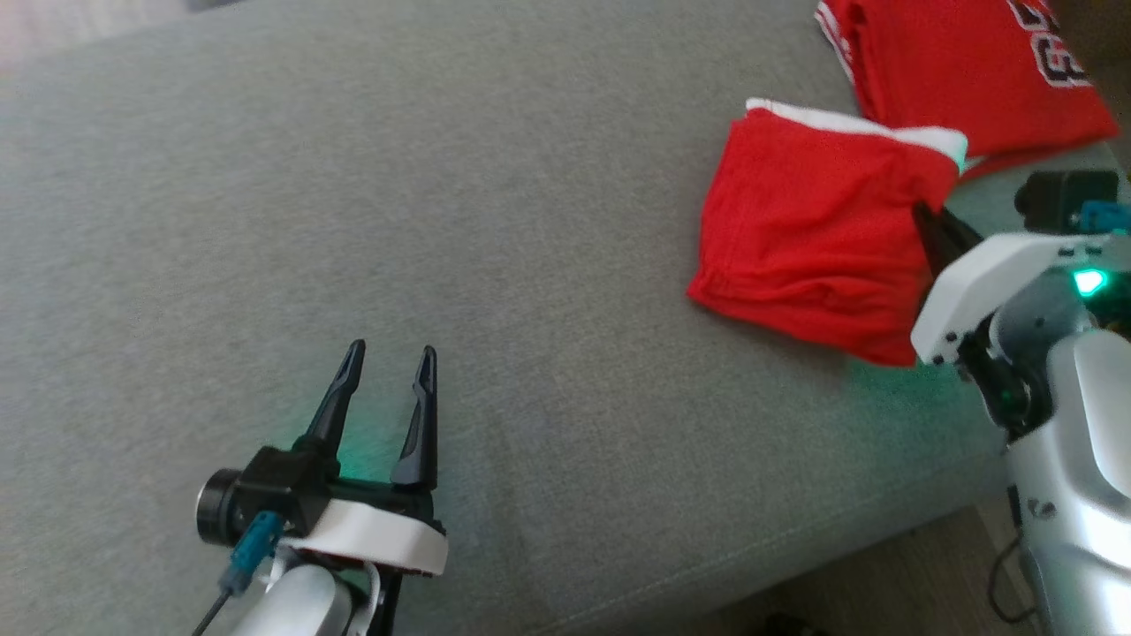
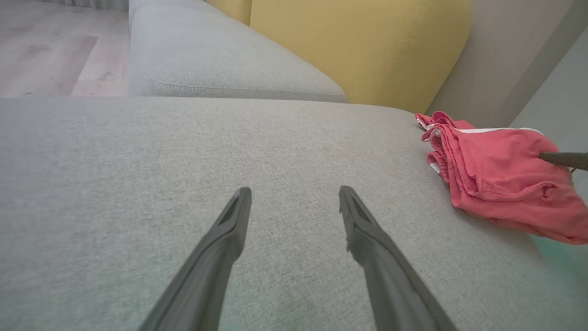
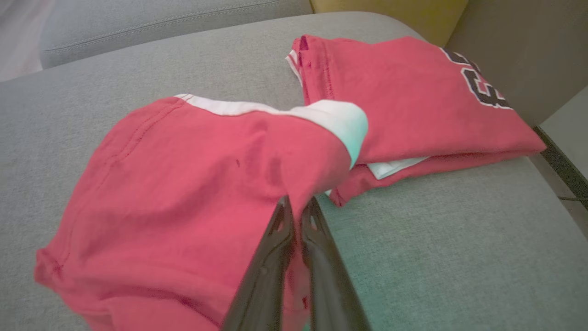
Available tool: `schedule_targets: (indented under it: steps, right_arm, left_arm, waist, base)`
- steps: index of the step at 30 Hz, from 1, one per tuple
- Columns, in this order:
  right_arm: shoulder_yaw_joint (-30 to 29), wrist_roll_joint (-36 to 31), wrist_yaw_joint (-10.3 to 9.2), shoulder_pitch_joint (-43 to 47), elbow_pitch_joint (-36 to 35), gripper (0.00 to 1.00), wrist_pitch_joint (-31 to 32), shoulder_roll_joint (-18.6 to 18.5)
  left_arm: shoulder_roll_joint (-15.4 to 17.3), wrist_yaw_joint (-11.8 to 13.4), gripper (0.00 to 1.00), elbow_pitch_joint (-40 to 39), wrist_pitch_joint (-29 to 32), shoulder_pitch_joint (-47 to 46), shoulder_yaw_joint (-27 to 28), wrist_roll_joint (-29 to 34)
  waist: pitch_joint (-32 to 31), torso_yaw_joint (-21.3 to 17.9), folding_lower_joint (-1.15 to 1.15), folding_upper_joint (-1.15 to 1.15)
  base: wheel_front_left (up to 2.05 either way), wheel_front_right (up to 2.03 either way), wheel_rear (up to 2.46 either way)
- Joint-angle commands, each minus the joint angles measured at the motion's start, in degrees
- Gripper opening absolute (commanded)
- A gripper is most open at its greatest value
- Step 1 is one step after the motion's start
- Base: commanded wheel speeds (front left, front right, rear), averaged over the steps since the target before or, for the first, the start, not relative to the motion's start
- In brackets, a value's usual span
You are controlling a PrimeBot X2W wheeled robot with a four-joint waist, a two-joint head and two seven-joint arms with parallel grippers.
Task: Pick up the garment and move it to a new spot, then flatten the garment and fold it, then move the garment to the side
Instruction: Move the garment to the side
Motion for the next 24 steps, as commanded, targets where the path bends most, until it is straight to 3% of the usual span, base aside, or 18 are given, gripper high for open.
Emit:
schedule_targets:
  steps: [1, 6, 10, 18, 22, 24]
  right_arm:
    - [0.59, -0.29, 0.37, -2.73, -1.99, 0.0, -0.83, 0.33]
    - [0.64, -0.87, 0.37, -5.89, -0.15, 0.0, -1.79, 0.99]
    - [1.2, -2.16, 0.37, -9.91, 1.87, 0.0, -1.64, -1.17]
    - [1.71, -5.19, 0.37, -17.58, 6.38, 0.0, 1.45, -10.73]
    - [0.97, -6.94, 0.37, -20.82, 7.94, 0.0, 3.81, -18.29]
    - [0.34, -7.26, 0.37, -21.55, 8.33, 0.0, 4.45, -19.93]
  left_arm:
    - [1.28, 0.33, 1.0, -2.11, 0.29, -1.5, 1.57, 0.69]
    - [2.05, 0.58, 1.0, -3.29, 1.37, -1.65, 1.33, 0.9]
    - [2.26, 0.96, 1.0, -3.82, 1.88, -1.95, 1.24, 1.05]
    - [2.48, 1.64, 1.0, -5.0, 2.24, -1.93, 1.16, 1.07]
    - [2.62, 1.88, 1.0, -5.84, 2.16, -2.09, 1.03, 1.17]
    - [2.61, 1.89, 1.0, -6.04, 2.16, -2.26, 0.91, 1.22]
  waist:
    - [1.75, -1.88, -0.01, 0.0]
    - [2.5, -1.58, -0.01, 0.0]
    - [2.89, -0.07, -0.01, 0.0]
    - [4.5, 4.81, -0.01, 0.0]
    - [6.46, 7.86, -0.01, 0.0]
    - [7.03, 8.52, -0.01, 0.0]
  base:
    - [0.0, 0.0, 0.0]
    - [0.0, 0.0, 0.0]
    - [0.0, 0.0, 0.0]
    - [0.0, 0.0, 0.0]
    - [0.0, 0.0, 0.0]
    - [0.0, 0.0, 0.0]
